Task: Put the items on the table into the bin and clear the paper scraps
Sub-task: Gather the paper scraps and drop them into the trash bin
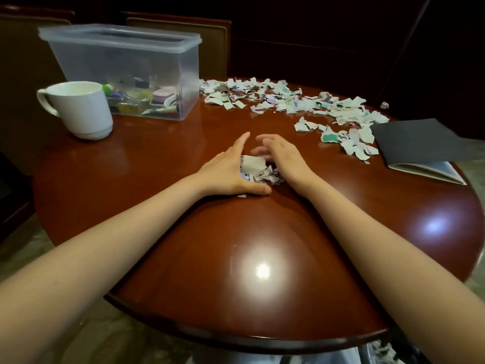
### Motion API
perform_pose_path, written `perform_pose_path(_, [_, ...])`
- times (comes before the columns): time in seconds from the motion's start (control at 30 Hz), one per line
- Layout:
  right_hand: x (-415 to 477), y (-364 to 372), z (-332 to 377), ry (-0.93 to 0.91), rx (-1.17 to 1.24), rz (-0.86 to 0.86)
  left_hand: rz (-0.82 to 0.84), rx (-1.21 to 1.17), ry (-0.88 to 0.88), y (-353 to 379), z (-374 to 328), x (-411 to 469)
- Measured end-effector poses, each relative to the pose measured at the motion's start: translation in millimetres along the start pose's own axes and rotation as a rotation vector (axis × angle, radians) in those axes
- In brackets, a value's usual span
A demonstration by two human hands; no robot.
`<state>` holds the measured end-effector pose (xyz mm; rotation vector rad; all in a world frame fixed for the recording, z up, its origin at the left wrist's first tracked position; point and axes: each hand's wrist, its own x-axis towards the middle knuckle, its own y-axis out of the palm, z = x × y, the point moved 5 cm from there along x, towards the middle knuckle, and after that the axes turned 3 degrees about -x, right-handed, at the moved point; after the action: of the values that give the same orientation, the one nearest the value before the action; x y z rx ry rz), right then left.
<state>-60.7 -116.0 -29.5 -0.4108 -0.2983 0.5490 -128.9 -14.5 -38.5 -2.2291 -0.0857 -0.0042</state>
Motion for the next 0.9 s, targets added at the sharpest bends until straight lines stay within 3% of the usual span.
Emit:
perform_pose_path(0.07, [2, -17, -6, 0.042, -0.037, -0.196, 0.004, -0.004, 0.014, 5, -8, 7])
perform_pose_path(0.17, [2, -51, -13, 0.026, -0.400, -0.437, 0.020, 0.031, 0.034, 12, -16, 16])
perform_pose_path(0.27, [7, -84, -30, 0.085, -0.687, -0.535, 0.041, 0.071, 0.064, 15, -21, 23])
perform_pose_path(0.4, [18, -110, -57, 0.264, -0.928, -0.467, 0.054, 0.056, 0.084, 17, -23, 31])
perform_pose_path(0.6, [23, -120, -85, 0.571, -0.901, -0.309, 0.066, 0.013, 0.147, 22, -31, 40])
perform_pose_path(0.73, [24, -113, -77, 0.438, -0.991, -0.238, 0.048, -0.011, 0.145, 25, -32, 47])
perform_pose_path(0.9, [8, -100, -61, 0.195, -0.917, -0.210, 0.012, 0.000, 0.169, 28, -36, 54])
